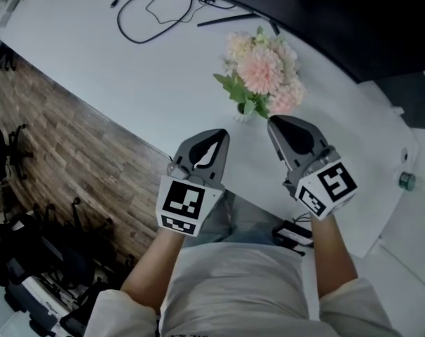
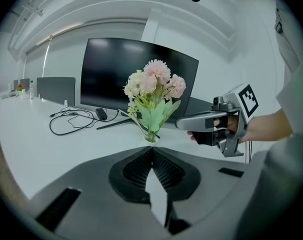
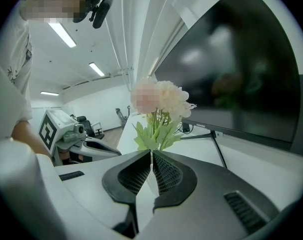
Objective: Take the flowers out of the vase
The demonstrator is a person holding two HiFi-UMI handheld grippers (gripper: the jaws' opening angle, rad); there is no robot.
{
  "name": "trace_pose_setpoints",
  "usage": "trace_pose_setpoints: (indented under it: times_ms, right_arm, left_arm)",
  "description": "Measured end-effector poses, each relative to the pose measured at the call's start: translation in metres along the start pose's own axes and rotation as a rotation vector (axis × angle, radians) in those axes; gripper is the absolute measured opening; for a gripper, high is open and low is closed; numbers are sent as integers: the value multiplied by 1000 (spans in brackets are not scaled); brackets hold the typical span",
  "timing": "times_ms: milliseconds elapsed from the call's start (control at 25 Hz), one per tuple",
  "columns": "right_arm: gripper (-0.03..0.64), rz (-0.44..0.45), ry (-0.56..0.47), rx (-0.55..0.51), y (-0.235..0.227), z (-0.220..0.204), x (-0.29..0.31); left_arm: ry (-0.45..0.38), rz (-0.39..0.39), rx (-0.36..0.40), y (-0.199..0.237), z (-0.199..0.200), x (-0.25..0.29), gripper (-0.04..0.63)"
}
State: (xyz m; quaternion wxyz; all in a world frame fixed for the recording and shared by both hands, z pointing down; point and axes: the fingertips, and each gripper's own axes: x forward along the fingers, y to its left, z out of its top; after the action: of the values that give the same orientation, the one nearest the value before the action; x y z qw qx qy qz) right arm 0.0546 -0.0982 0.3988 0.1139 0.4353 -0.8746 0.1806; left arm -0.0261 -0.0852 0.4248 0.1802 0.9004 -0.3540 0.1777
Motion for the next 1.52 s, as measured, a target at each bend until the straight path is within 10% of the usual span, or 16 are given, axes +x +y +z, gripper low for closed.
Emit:
trace_pose_setpoints:
  times_ms: [760, 1520]
  right_arm:
    - [187, 52, 16, 16, -3, -10, 45]
    - [190, 62, -3, 62, -5, -8, 60]
  left_arm:
    - [45, -52, 94, -1, -11, 48, 213]
    - [71, -108, 154, -1, -15, 84, 255]
